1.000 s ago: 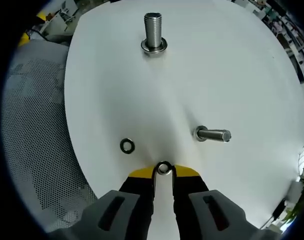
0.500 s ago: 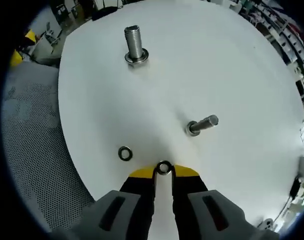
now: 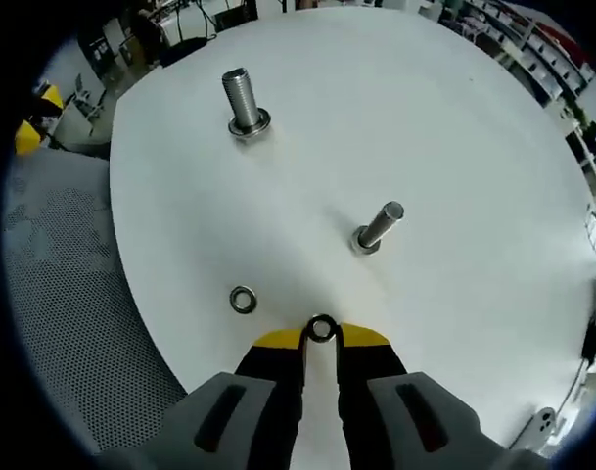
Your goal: Place the washer onto the threaded stud by aligning its center hole with the stud, sliding it down to the base, and recovering from edge contact or off-axis alignment until the washer reaches the visible bottom stop.
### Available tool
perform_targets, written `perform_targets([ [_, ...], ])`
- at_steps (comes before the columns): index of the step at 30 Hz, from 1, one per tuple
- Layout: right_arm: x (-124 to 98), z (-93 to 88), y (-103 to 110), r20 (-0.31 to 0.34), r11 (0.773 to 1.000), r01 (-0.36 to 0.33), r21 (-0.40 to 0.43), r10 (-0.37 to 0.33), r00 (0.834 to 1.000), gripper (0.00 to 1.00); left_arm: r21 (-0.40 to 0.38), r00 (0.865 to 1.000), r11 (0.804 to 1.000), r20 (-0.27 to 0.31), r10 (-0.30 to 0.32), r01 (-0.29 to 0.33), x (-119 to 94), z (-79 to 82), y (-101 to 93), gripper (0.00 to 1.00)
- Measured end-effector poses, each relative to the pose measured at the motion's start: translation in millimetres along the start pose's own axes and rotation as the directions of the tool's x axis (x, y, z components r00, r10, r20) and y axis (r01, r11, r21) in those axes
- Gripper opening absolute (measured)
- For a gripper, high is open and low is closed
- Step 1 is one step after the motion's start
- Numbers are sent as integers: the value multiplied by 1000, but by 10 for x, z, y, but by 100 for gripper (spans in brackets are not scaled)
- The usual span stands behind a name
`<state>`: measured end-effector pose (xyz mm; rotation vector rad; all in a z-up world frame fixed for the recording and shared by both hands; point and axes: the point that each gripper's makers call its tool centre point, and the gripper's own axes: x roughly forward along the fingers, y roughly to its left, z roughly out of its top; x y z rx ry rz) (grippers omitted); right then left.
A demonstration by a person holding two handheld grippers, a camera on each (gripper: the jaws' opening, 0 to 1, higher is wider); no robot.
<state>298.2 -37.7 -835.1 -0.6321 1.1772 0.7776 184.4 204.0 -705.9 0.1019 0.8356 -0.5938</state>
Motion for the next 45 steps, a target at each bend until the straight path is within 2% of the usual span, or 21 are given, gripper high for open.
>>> perform_targets([
  [5,-80,74,-78,22,1000,10,1,-10,1000,13,-9,1000,1000,6,-2,2,-4,7,5,19],
  [13,-292,315,-189,98,999,34,14,-35,995,13,-7,1000,1000,8,-5,5,-4,11,-2,18],
  [18,-365,424,-246,111,999,54,-4,-53,992,13,-5,1000,1000,8,-6,6,-5,12,-3,18],
  [28,-495,645,-259,178,998,59,-25,-54,982,13,-1,1000,1000,3,-7,7,-5,4,-6,18],
  [40,-439,733,-291,164,996,61,-64,-50,985,13,2,1000,1000,-1,-6,6,-1,-4,-7,18],
  [45,-375,709,-298,129,997,50,-63,-42,991,13,0,1000,1000,-3,-6,6,3,-9,-4,18],
])
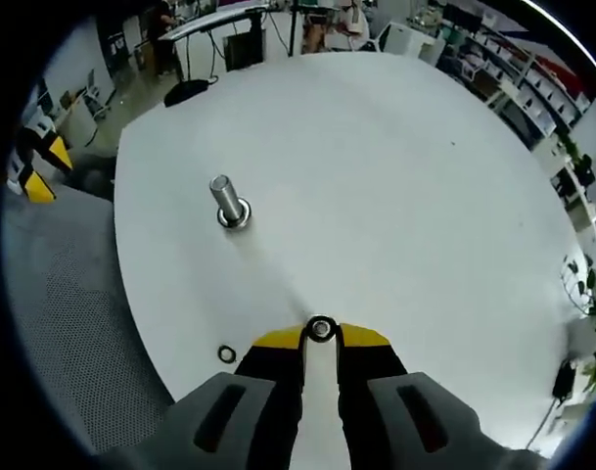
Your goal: Place the washer onto the threaded stud by aligning its center hole with the stud, sliding it down to the base, and recovering from edge contact or off-axis alignment until the washer reaches the visible bottom stop.
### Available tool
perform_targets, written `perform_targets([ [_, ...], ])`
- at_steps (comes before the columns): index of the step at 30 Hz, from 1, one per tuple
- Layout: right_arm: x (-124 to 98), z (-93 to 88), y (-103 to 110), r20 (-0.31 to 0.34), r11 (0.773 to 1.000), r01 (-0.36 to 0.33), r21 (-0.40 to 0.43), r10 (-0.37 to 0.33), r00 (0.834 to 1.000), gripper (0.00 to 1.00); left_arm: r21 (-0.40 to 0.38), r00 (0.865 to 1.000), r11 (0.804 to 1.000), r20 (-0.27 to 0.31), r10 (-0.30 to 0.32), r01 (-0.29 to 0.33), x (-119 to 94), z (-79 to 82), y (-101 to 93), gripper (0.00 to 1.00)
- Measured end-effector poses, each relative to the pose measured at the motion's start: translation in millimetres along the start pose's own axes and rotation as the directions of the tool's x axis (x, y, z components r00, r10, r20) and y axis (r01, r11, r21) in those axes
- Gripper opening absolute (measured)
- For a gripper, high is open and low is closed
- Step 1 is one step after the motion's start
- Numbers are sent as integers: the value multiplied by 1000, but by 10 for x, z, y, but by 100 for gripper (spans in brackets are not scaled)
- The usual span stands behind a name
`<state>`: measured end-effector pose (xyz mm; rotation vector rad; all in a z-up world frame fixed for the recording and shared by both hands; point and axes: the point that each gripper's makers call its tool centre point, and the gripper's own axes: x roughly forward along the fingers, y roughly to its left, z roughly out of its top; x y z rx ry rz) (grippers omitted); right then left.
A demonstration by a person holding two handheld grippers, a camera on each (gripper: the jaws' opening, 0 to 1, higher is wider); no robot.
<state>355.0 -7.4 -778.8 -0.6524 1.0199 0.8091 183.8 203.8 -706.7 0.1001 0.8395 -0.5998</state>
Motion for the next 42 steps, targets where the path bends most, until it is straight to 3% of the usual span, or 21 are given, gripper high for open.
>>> perform_targets([
  [17,193,-86,14,-62,999,-20,-35,18,998,13,-5,1000,1000,-5,0,0,4,-12,-1,18],
  [32,416,-230,-1,-102,999,-35,-7,34,994,14,-9,1000,1000,-11,10,-10,4,-27,16,17],
  [42,452,-240,18,-90,999,-34,38,38,995,14,-8,1000,1000,-21,12,-13,8,-45,17,17],
])
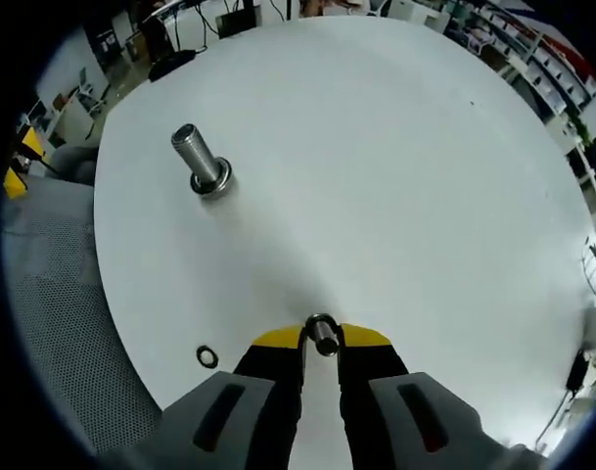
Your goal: Place the washer onto the threaded stud by aligning its center hole with the stud, sliding it down to the base, and recovering from edge contact or off-axis alignment until the washer reaches the visible bottom stop.
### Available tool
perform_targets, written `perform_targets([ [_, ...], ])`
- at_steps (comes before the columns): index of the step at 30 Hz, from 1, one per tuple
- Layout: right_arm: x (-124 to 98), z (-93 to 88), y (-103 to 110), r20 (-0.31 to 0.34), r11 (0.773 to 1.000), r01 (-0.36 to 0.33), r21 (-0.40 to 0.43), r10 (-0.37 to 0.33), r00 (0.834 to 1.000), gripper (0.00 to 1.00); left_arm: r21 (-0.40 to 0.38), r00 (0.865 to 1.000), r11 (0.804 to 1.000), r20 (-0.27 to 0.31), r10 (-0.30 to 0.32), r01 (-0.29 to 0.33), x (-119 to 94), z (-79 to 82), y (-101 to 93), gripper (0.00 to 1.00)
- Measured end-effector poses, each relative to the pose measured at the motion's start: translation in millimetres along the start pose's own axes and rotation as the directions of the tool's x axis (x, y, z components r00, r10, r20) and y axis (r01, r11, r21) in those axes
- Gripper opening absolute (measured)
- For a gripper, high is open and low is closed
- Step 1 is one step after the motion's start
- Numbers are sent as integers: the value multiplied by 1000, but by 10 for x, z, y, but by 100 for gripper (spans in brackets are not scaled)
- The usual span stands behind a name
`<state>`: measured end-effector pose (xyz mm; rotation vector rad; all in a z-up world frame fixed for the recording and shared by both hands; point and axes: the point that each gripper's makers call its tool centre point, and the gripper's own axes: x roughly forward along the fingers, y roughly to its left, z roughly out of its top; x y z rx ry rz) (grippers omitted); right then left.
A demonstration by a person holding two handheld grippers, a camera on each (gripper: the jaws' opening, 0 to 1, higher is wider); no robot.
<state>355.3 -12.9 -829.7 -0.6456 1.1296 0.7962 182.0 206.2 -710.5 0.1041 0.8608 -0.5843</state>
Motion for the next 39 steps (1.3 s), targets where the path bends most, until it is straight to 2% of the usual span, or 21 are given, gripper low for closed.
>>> perform_targets([
  [6,-8,-6,-18,6,1000,4,23,-4,1000,16,-1,1000,1000,-4,4,-4,0,-6,9,17],
  [11,-50,-40,-27,17,999,13,39,-14,1000,21,-2,1000,1000,-3,4,-4,0,-6,14,17],
  [17,-111,-118,-22,11,998,22,57,-23,1000,22,0,1000,1000,4,7,-7,-10,7,19,17],
  [26,-231,-332,13,-22,997,40,67,-38,999,23,8,1000,1000,24,2,-2,-21,42,4,17],
  [39,-325,-464,274,-34,998,36,55,-34,999,24,1,998,1000,56,4,-4,-47,96,7,18],
])
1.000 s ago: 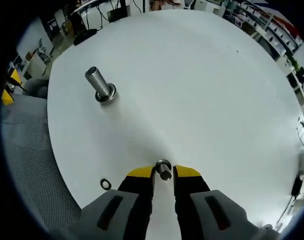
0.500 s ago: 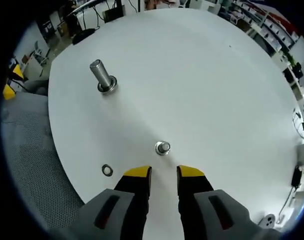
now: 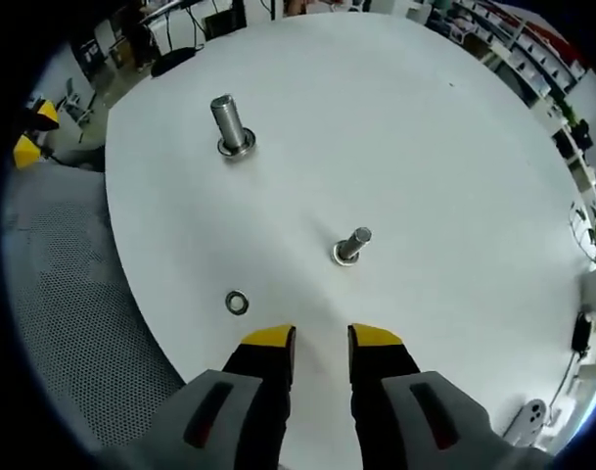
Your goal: Place the washer onto the threaded stud by aligning its center hole with the stud, sliding it down to the base, and recovering from edge contact or off-axis alignment until the washer reaches the visible bottom stop.
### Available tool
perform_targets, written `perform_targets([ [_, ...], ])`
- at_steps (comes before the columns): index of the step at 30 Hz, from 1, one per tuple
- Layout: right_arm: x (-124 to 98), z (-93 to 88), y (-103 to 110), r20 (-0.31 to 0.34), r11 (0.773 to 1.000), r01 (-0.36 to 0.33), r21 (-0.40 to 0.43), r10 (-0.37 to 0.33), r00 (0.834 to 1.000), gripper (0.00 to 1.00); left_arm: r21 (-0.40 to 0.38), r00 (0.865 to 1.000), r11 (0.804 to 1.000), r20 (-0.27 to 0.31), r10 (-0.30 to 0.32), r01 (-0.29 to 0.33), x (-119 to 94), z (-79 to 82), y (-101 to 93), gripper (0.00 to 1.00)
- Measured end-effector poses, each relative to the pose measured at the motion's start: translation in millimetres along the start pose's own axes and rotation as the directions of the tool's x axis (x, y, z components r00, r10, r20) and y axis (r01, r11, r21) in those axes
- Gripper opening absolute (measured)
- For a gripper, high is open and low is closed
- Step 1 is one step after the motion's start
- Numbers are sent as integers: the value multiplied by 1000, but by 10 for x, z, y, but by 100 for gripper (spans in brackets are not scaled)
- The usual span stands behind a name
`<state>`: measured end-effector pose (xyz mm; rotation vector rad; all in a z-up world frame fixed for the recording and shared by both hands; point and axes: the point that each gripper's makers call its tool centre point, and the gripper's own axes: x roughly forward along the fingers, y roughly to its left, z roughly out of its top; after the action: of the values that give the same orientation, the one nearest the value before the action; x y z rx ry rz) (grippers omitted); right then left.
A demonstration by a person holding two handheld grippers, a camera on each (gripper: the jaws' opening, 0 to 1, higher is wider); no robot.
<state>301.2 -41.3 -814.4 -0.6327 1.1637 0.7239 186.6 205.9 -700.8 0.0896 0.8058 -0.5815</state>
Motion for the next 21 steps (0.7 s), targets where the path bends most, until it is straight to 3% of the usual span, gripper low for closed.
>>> perform_targets([
  [9,-9,-78,168,1,1000,-20,-10,20,1000,26,0,1000,1000,8,-2,2,-7,15,-13,18],
  [14,39,-128,326,-26,997,-46,-67,44,999,27,-1,1000,1000,9,4,-4,-10,13,-4,18],
  [18,58,-58,417,-9,994,-70,-86,70,998,29,1,1000,1000,7,11,-11,-10,11,7,18],
  [21,68,-8,505,-14,985,-83,-150,82,997,29,-8,1000,1000,5,18,-18,-13,1,24,18],
])
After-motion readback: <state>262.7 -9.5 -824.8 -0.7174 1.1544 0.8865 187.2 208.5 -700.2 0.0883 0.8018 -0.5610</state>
